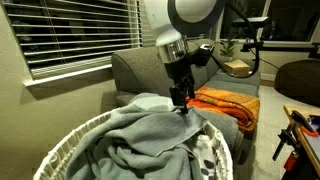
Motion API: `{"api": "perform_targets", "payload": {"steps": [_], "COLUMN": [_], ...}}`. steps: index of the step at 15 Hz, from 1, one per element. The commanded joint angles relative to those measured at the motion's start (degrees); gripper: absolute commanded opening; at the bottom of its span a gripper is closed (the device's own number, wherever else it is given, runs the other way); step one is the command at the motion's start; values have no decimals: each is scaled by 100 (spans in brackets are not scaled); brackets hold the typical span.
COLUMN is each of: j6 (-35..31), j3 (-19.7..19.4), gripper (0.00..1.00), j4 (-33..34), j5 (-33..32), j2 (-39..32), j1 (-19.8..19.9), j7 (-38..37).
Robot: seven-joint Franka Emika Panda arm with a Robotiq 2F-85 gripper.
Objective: Put the fleece inside the basket
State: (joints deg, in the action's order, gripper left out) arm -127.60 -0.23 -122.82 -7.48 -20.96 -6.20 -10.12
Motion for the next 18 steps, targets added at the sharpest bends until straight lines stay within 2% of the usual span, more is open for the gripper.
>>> {"api": "perform_targets", "payload": {"steps": [1,11,18], "j6": [-339,-699,-607], "j3": [-16,-74,-276], "gripper": [100,100,100], "j4": [-471,-827,-659], "j5": [3,-69,-322], "j2": [208,154,88], "j1": [26,38,100], "j7": [-188,-193,-95]}}
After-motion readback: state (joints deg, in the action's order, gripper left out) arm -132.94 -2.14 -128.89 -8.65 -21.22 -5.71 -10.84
